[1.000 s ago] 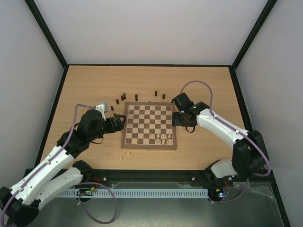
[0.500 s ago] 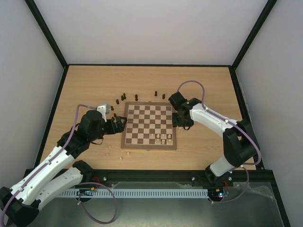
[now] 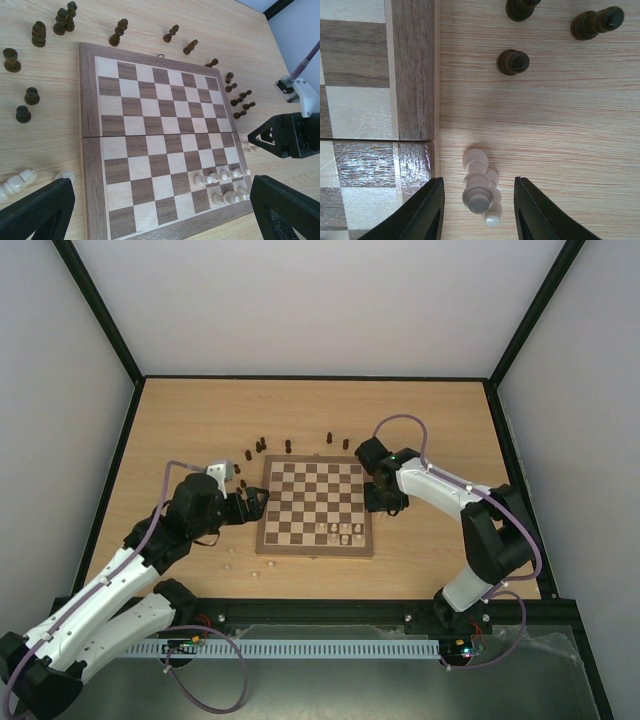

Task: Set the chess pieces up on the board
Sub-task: Pick up the chess piece at the center of the board.

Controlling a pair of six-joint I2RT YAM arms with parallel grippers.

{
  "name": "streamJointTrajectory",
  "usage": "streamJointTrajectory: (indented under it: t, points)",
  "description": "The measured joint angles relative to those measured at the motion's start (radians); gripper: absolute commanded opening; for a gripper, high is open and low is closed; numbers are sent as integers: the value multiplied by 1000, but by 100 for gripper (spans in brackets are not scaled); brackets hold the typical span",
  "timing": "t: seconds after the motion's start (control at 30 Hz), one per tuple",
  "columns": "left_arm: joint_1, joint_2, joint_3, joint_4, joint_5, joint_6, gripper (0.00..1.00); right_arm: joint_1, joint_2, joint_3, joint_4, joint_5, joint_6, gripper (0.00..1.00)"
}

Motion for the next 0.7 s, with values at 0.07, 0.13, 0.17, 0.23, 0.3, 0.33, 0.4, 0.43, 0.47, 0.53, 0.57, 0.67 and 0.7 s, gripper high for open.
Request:
streamJointTrajectory:
  t: [0.07, 0.13, 0.17, 0.23, 0.3, 0.33, 0.4, 0.43, 0.47, 0.53, 0.57, 0.67, 0.7]
  points:
    - [0, 0, -8, 3, 0, 0, 99, -4, 0, -3, 3, 0, -2, 37]
    - [0, 3, -16, 8, 0, -1, 99, -8, 1, -4, 5, 0, -5, 34]
    - [0, 4, -20, 10, 0, -1, 99, -10, 1, -4, 6, -1, -7, 33]
    - [0, 6, -23, 12, 0, -1, 99, -15, 1, -5, 14, -2, -12, 32]
    - [0, 8, -24, 15, 0, -1, 99, -17, 1, -6, 19, -3, -16, 30]
    - [0, 8, -24, 16, 0, -1, 99, -19, 2, -7, 23, -4, -19, 30]
    - [0, 10, -24, 17, 0, -2, 99, -20, 4, -12, 26, -6, -22, 30]
    - [0, 12, -24, 17, 0, -2, 99, -21, 5, -17, 29, -8, -23, 30]
    - [0, 15, -24, 18, 0, -2, 99, -21, 5, -21, 30, -9, -23, 30]
    - [0, 19, -24, 20, 0, -2, 99, -21, 6, -25, 33, -13, -24, 29]
    - [0, 22, -24, 22, 0, -2, 99, -21, 7, -27, 36, -17, -24, 27]
    - [0, 25, -24, 23, 0, -3, 99, -21, 10, -29, 45, -24, -26, 23]
    - [0, 27, -24, 24, 0, -4, 99, -21, 11, -31, 47, -27, -27, 20]
